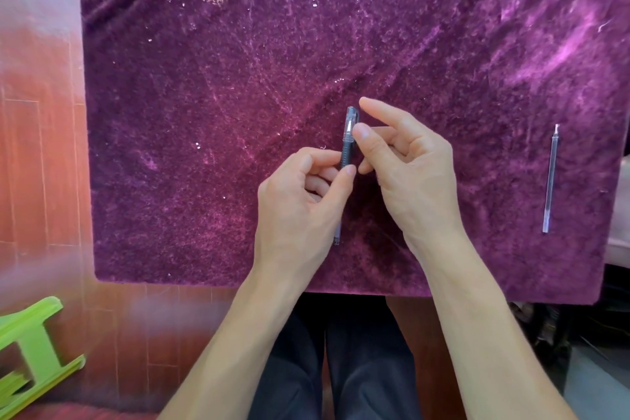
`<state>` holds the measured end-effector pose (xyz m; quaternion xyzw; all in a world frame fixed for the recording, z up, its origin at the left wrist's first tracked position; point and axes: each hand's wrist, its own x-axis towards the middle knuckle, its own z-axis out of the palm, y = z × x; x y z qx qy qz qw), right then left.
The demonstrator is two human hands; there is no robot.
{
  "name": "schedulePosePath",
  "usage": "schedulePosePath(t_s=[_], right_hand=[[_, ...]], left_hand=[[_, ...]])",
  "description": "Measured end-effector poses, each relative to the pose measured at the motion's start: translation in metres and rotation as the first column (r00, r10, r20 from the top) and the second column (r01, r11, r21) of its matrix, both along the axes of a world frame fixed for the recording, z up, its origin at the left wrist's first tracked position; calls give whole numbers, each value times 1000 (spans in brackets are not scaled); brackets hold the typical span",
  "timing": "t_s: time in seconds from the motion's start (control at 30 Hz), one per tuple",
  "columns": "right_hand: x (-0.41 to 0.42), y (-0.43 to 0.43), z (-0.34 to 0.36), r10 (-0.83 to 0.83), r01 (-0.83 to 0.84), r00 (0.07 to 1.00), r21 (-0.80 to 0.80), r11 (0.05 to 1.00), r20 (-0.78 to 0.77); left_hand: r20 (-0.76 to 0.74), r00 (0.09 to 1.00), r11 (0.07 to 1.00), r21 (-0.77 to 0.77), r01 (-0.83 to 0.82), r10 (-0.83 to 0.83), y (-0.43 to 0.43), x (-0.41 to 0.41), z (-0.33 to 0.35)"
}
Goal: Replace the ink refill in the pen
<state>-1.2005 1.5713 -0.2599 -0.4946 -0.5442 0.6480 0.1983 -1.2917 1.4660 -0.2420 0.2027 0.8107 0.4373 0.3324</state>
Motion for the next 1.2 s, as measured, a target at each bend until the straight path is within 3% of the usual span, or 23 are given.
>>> schedulePosePath(t_s=[0.27, 0.57, 1.2], right_hand=[[45, -22, 7, 43, -41, 971, -13, 999, 234], [95, -69, 17, 187, -104, 869, -201, 974, 458], [97, -76, 10, 110, -44, 883, -152, 987, 456]], left_hand=[[-161, 987, 997, -74, -3, -9, 9, -12, -12], [-263, 964, 990, -139, -9, -28, 16, -9, -17], [-236, 970, 975, -223, 3, -57, 13, -6, -7]])
